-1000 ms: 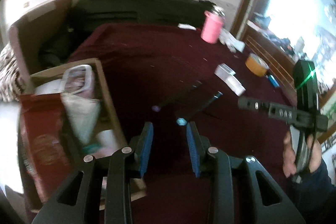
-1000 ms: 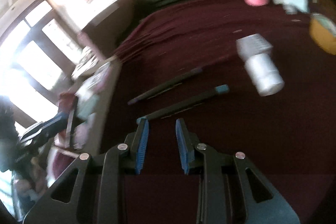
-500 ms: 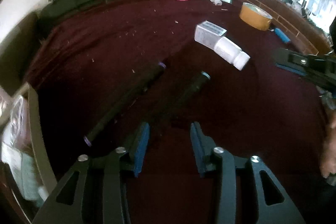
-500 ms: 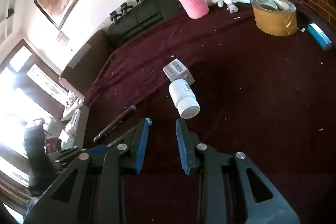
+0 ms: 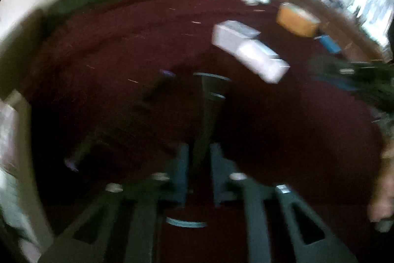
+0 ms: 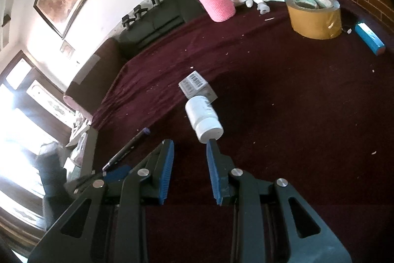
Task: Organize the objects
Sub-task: 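Grasp the white pill bottle with the right tool while the left tool grasps a black marker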
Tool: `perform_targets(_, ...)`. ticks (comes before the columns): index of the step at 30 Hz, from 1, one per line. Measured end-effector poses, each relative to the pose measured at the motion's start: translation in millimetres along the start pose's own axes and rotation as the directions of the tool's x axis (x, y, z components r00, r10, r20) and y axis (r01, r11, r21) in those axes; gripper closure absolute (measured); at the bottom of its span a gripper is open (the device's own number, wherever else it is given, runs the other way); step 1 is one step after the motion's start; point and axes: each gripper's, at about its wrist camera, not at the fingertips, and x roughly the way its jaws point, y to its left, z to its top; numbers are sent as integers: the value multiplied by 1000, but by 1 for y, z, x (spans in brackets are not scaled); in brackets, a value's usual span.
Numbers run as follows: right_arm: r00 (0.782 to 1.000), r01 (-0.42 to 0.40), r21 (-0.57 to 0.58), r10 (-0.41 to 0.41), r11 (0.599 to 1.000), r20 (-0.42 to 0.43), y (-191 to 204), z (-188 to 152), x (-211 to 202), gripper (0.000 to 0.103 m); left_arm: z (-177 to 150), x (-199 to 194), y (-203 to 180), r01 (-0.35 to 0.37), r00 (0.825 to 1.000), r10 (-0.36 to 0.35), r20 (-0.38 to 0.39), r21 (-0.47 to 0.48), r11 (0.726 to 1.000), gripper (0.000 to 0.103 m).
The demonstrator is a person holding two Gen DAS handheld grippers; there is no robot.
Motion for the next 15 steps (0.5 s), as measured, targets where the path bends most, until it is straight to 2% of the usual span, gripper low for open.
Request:
perform_targets(1,1000,9,-7,-9,1000,-1,0,0,1,78,-2,-1,-3,27,1000,-27,13,-26,999,92)
perform_targets(4,998,67,-66,-66,996,15,4,3,5,78,-5,2,-8,15,999,-14,50,-23,1000,92)
perform_targets(8,993,112,-142,-114,983,-4,15,9,17,78,-2,2,6,89,995,-86,53,-77,993,92)
perform_targets(15,975,185,-256,-209,949,-71,28,28,65,78,-3,3,6,85,995,-81,66,-60,995,91)
